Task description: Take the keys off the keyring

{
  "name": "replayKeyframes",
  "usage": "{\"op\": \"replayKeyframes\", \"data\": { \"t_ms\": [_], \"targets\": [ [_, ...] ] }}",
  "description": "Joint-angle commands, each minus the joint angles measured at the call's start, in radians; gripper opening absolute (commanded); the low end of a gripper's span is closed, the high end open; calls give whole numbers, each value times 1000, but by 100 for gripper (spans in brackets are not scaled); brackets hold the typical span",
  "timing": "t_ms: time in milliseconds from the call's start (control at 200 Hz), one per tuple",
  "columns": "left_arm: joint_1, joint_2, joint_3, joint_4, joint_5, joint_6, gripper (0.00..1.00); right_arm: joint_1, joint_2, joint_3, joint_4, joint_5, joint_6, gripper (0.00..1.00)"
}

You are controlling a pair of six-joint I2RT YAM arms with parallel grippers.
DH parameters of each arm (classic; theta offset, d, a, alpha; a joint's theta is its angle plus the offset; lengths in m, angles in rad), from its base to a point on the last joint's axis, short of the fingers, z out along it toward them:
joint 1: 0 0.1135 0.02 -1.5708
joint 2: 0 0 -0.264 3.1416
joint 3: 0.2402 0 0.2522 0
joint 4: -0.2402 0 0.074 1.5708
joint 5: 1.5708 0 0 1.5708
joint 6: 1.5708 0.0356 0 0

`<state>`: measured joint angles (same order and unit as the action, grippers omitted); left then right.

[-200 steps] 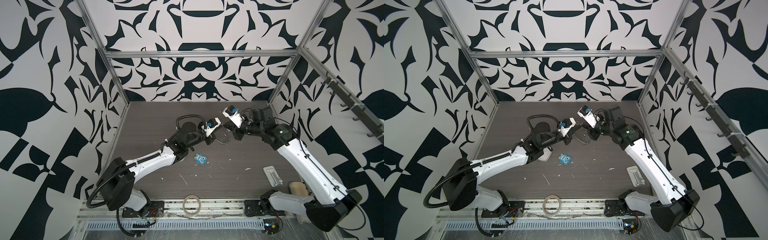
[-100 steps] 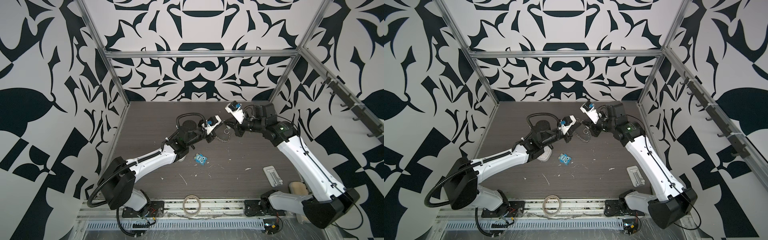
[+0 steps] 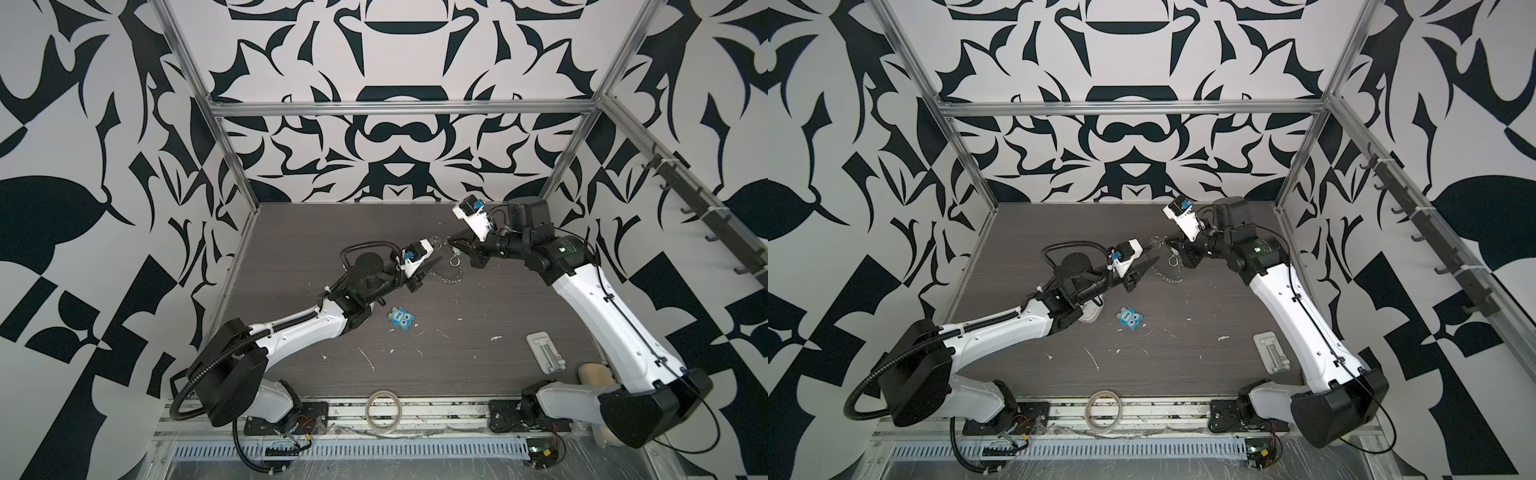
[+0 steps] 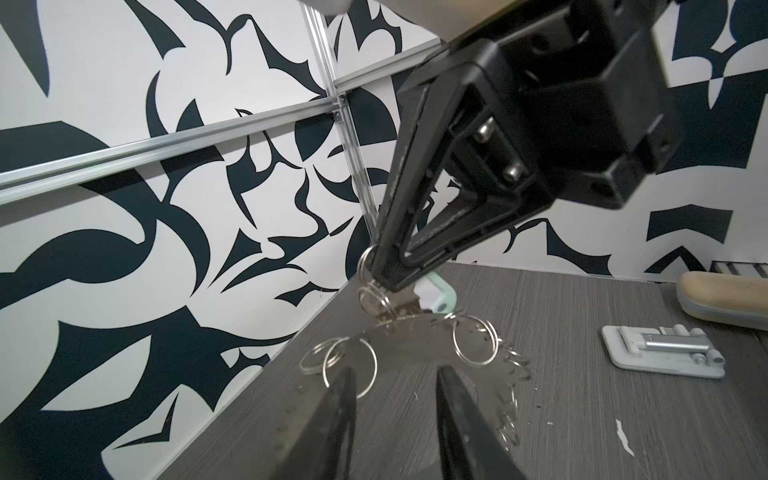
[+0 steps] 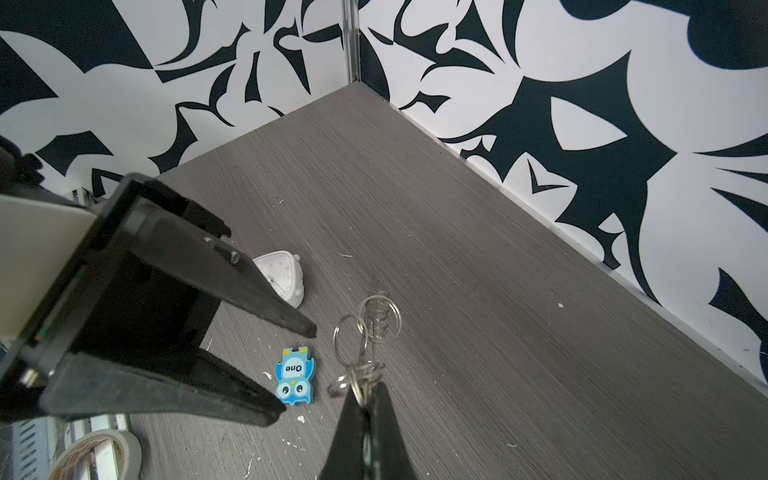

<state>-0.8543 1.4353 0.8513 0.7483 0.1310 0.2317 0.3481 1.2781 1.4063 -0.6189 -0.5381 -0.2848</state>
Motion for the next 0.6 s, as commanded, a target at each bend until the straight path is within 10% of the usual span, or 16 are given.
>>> {"op": "replayKeyframes", "data": {
  "t_ms": [0, 595],
  "targets": [
    [-4, -14, -43, 145, -38, -29, 36, -5, -22, 51, 79, -46, 33, 0],
    [-3, 138, 39, 315, -11, -101, 25, -6, -46, 38, 69, -69, 54, 0]
  ]
}}
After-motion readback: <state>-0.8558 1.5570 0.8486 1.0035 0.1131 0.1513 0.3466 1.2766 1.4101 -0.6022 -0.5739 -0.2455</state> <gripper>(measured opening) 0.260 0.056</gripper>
